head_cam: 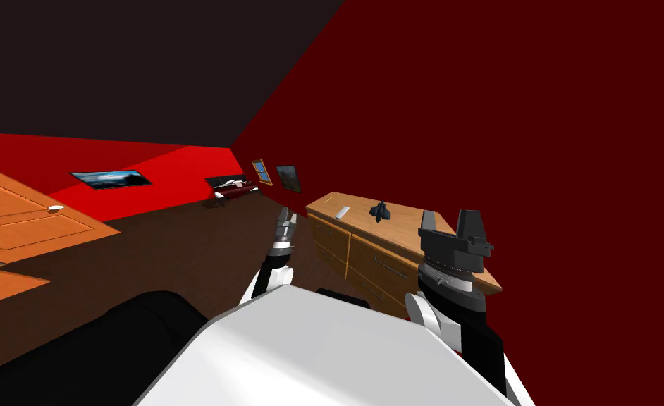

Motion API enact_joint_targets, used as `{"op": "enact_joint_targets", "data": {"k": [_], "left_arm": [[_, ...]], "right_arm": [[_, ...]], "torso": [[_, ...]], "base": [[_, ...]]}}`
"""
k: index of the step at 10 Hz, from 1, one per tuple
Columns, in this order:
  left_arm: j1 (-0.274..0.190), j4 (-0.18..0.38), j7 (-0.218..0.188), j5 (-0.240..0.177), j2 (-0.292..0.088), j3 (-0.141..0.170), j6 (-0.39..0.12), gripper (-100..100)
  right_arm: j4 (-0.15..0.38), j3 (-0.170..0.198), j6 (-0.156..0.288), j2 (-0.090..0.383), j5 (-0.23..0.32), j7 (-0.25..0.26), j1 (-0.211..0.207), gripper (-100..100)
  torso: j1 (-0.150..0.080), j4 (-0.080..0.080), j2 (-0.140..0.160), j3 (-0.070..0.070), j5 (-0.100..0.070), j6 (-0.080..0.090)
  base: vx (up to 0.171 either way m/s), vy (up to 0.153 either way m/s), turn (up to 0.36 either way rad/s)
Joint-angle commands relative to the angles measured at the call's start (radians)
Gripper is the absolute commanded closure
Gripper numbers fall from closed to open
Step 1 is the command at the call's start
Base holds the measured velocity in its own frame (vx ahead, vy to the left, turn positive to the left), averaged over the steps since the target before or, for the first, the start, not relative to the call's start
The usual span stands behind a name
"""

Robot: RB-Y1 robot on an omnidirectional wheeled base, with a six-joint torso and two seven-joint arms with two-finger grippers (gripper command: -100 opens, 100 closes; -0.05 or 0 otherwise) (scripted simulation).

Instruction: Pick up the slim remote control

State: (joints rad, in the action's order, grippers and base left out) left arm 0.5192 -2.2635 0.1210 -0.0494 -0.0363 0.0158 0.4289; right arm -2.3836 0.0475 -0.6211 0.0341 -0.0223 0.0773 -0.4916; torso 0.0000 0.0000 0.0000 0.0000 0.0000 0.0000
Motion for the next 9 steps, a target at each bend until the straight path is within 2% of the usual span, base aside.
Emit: {"op": "enact_joint_targets", "data": {"k": [1, 3, 5, 6, 9], "left_arm": [[0.034, 0.007, 0.016, 0.018, -0.036, 0.026, -0.003, -100], [0.082, 0.015, 0.042, 0.045, -0.071, 0.064, -0.006, -100], [0.144, 0.024, 0.078, 0.083, -0.111, 0.118, -0.009, -100], [0.147, 0.024, 0.078, 0.083, -0.111, 0.118, -0.009, -100], [0.261, 0.036, 0.151, 0.159, -0.179, 0.209, -0.013, -100]], "right_arm": [[0.000, 0.000, 0.000, 0.000, 0.000, 0.000, 0.000, 0], [0.000, 0.000, 0.000, 0.000, 0.000, 0.000, 0.000, 0], [0.000, 0.000, 0.000, 0.000, 0.000, 0.000, 0.000, 0], [0.000, 0.000, 0.000, 0.000, 0.000, 0.000, 0.000, 0], [0.000, 0.000, 0.000, 0.000, 0.000, 0.000, 0.000, 0]], "torso": [[0.000, 0.000, 0.000, 0.000, 0.000, 0.000], [0.000, 0.000, 0.002, 0.001, 0.000, 0.000], [0.000, 0.001, 0.003, 0.002, 0.000, 0.000], [0.000, 0.001, 0.003, 0.002, 0.000, 0.000], [0.001, 0.001, 0.003, 0.002, 0.000, 0.000]], "base": [[-0.018, -0.005, -0.164], [-0.030, -0.007, -0.234], [-0.036, -0.004, -0.264], [-0.025, 0.003, -0.091], [-0.035, 0.005, -0.316]]}}
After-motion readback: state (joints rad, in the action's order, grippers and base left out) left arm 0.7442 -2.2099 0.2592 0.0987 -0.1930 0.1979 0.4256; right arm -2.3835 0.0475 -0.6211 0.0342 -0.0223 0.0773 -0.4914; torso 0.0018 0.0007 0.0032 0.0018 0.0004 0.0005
